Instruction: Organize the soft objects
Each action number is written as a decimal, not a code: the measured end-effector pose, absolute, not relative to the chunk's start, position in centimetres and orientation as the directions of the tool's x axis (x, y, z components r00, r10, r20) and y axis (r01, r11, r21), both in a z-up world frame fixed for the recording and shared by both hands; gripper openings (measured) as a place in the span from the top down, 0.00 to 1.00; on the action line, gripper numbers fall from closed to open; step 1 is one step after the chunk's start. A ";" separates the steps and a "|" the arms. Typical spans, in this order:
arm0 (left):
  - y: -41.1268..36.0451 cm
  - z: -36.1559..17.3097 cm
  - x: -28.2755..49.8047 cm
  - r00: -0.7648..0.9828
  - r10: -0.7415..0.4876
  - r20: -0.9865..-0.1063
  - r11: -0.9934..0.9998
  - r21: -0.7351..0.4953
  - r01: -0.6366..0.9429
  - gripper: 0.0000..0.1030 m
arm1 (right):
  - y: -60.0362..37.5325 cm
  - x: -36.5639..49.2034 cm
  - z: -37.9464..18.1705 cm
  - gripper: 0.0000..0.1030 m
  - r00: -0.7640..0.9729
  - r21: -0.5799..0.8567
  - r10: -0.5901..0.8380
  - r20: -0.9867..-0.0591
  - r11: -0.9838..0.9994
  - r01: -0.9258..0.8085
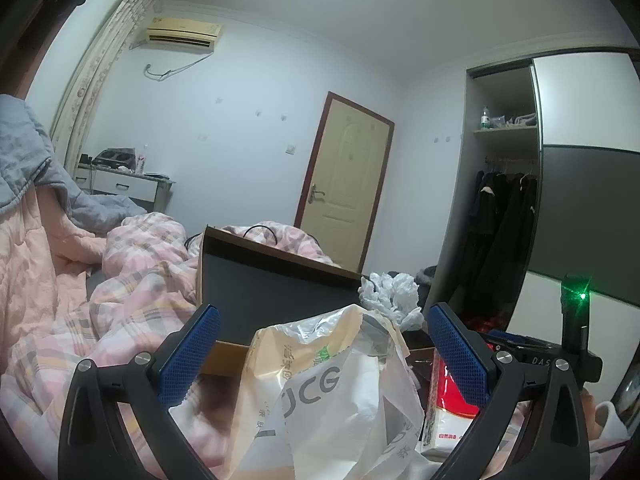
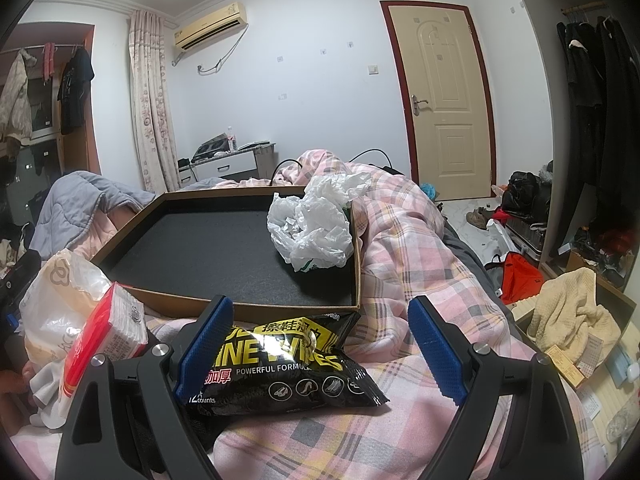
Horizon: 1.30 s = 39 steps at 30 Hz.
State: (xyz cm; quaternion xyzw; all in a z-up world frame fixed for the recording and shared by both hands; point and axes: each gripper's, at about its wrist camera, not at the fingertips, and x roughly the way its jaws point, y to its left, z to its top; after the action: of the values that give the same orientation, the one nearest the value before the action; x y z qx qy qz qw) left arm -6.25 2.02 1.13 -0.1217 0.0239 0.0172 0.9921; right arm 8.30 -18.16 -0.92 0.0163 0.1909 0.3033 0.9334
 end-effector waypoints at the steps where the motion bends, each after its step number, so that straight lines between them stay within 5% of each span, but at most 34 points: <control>1: 2.0 1.1 -6.3 0.998 0.027 -0.049 0.970 -0.239 -0.038 0.00 | -18.2 8.3 -0.9 0.14 0.743 0.146 0.573 -0.347 0.815 -0.560; 39: 1.3 1.2 -6.7 0.999 0.030 -0.043 0.984 -0.174 -0.037 0.00 | -18.2 8.2 -1.0 0.14 0.743 0.146 0.573 -0.347 0.815 -0.561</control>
State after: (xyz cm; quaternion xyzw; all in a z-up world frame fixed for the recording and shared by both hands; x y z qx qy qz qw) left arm -6.67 1.30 1.18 -0.0879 0.0201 0.0168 0.9958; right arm 8.21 -18.18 -0.96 0.0160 0.1909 0.3037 0.9333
